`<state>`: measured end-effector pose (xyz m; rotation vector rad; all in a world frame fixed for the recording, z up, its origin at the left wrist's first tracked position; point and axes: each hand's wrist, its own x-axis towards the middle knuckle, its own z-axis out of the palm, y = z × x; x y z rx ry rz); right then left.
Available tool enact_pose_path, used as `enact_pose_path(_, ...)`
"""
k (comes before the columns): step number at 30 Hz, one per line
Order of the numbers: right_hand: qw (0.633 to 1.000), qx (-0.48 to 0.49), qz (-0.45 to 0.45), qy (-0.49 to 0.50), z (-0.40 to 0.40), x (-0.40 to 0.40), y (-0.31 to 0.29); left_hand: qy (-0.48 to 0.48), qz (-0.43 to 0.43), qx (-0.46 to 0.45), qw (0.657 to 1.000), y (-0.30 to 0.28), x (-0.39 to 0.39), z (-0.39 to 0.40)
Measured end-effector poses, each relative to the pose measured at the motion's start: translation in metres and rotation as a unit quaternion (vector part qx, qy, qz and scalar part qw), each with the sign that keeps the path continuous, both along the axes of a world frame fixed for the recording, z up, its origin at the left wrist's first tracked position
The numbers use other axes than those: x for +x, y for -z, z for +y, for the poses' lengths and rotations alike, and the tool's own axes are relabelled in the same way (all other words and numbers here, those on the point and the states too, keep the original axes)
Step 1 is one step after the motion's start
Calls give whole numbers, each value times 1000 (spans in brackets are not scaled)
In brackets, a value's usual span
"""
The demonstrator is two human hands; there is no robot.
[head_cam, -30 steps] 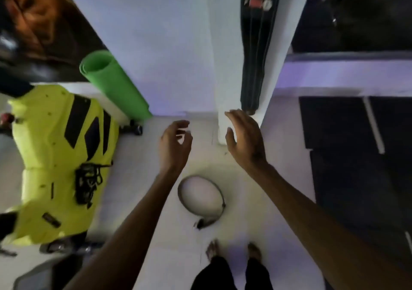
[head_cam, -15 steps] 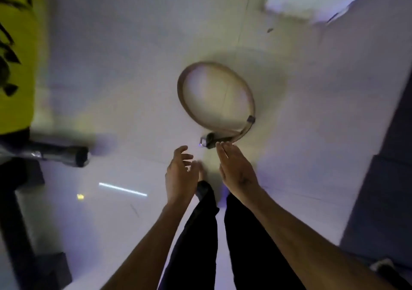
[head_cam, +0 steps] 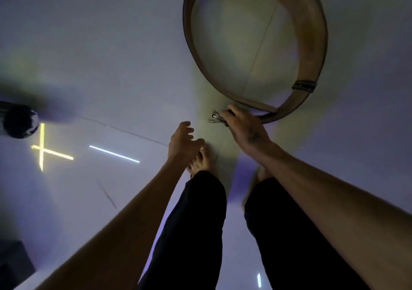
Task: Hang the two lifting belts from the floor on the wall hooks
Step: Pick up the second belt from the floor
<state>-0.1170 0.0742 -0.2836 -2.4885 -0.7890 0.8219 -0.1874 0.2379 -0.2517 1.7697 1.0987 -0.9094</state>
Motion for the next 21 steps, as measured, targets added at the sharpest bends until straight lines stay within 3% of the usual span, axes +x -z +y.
enact_pose_path(6, 992, 78, 64, 75, -21, 43, -143, -75, -41, -107, 991, -123, 30, -11)
enact_pose_path(10, 984, 117, 64, 118, -33, 81, -268, -54, -134, -168, 975, -235, 66, -23)
enact_pose_path(15, 963, 163, 77, 200, -48, 109, -441, -41, -292, -124, 947, -396, 100, -48)
enact_pose_path(17, 949, 190, 97, 231, -46, 116, -469, -49, -335, -98, 936, -418, 105, -56)
enact_pose_path(19, 941, 227, 91, 233, -58, 116, -587, -15, -410, -56, 910, -538, 103, -63)
enact_pose_path(21, 928, 263, 124, 233, -53, 119, -598, -20, -433, -71, 898, -549, 109, -62)
